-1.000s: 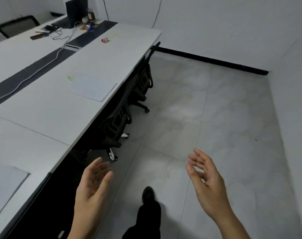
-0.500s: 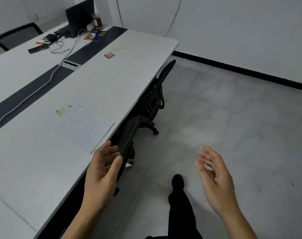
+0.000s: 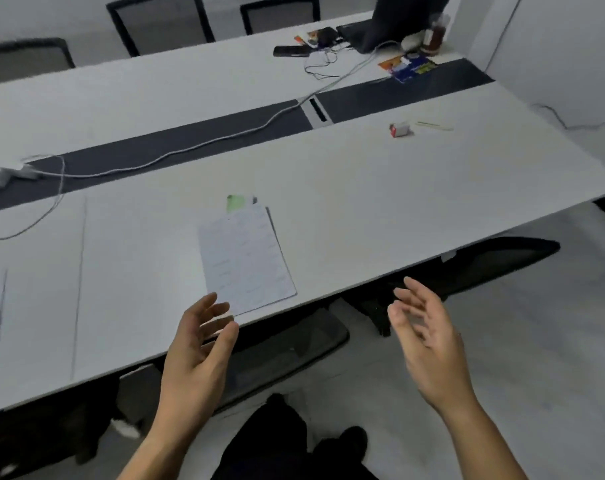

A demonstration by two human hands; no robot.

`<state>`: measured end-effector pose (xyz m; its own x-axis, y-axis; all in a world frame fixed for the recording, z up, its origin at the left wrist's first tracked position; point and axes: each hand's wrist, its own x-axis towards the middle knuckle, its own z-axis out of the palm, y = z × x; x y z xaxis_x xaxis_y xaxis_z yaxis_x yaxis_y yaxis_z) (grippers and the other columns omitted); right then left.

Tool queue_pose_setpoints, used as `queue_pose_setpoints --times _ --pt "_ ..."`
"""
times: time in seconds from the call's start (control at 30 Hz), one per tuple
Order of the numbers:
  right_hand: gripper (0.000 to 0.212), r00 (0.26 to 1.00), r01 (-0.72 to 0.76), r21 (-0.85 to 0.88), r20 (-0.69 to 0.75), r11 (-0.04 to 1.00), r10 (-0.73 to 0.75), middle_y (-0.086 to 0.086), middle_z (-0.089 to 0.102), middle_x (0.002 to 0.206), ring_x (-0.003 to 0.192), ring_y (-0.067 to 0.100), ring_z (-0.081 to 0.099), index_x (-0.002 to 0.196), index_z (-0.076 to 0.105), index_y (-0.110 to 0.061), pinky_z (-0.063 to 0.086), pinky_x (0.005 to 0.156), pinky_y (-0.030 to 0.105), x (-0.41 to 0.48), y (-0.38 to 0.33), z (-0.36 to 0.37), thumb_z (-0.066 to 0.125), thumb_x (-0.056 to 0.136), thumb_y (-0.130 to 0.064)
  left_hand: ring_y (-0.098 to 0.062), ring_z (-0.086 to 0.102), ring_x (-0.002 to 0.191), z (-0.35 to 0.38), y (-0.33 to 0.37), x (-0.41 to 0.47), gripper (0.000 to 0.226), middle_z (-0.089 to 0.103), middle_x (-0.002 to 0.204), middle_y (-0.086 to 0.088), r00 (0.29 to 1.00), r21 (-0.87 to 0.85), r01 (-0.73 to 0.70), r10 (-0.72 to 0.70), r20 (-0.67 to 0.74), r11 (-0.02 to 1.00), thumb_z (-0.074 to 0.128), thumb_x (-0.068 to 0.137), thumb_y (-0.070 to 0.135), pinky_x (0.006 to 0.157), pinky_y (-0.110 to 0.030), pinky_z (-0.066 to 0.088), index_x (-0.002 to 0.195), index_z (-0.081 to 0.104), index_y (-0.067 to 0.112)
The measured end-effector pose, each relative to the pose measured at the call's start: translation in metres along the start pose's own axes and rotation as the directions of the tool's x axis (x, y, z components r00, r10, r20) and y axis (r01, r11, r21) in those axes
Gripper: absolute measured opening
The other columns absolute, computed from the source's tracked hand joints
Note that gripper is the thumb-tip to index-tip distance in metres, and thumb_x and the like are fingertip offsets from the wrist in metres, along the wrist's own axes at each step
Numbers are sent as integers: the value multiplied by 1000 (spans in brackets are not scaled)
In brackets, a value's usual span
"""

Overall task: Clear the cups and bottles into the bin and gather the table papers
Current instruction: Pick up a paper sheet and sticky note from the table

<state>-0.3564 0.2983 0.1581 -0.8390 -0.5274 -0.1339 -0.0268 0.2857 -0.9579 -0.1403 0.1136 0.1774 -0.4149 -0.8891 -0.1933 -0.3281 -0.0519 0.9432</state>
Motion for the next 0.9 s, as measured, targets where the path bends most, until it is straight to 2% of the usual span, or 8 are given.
queue_pose_setpoints --times 0.07,0.3,0.43,0.6,0.7,0.77,0.83,0.9 --pt "55 997 -2 -7 77 1000 3 -17 62 125 116 -5 58 140 51 -28 48 93 20 33 -2 13 61 87 -41 -4 63 111 4 -3 14 40 66 119 15 997 -21 41 -43 -66 999 62 95 18 92 -30 49 131 53 35" --pt "43 981 19 -151 193 988 10 -15 60 127 113 -9 56 137 50 -33 48 82 7 120 -5 73 62 96 -28 -4 59 112 16 -34 98 41 61 123 14 976 -9 147 -146 -161 989 61 96 21 82 -19 44 135 50 30" --pt "43 945 53 -269 324 962 39 -16 59 127 113 -8 56 139 49 -33 46 80 3 167 -8 103 61 98 -30 -15 55 119 33 -79 161 48 55 134 1 951 79 263 -245 -186 962 61 96 25 93 -27 42 142 45 21" --pt "40 896 44 -348 428 937 117 -14 60 126 111 -7 57 137 49 -34 46 78 4 216 -4 146 61 98 -28 -26 36 140 55 -134 200 63 41 151 -9 869 214 468 -403 -288 857 59 93 48 110 -44 35 147 42 20" --pt "43 827 87 -409 538 909 163 -11 59 128 111 -1 58 140 48 -31 45 76 6 254 7 183 60 98 -30 -33 16 148 65 -167 207 68 22 160 -15 830 474 558 -463 -311 682 51 90 63 113 -56 24 149 37 31" --pt "46 770 141 -451 609 881 189 -9 57 131 111 4 58 142 46 -29 42 76 7 277 17 211 59 99 -32 -33 3 151 72 -180 199 71 4 165 -15 825 570 559 -475 -308 602 48 91 63 116 -58 14 153 26 36" --pt "48 714 217 -467 675 857 187 -6 54 136 112 7 57 144 45 -27 42 79 10 299 26 240 59 99 -34 -32 -3 152 78 -185 194 75 -3 166 -14 806 556 590 -475 -354 586 49 92 60 117 -56 9 155 19 36" --pt "49 677 295 -472 717 831 167 -3 50 141 114 9 55 145 44 -25 47 88 21 322 34 270 57 99 -36 -33 0 151 77 -183 196 77 -1 165 -16 764 504 645 -494 -415 574 54 91 57 118 -56 10 156 21 34"
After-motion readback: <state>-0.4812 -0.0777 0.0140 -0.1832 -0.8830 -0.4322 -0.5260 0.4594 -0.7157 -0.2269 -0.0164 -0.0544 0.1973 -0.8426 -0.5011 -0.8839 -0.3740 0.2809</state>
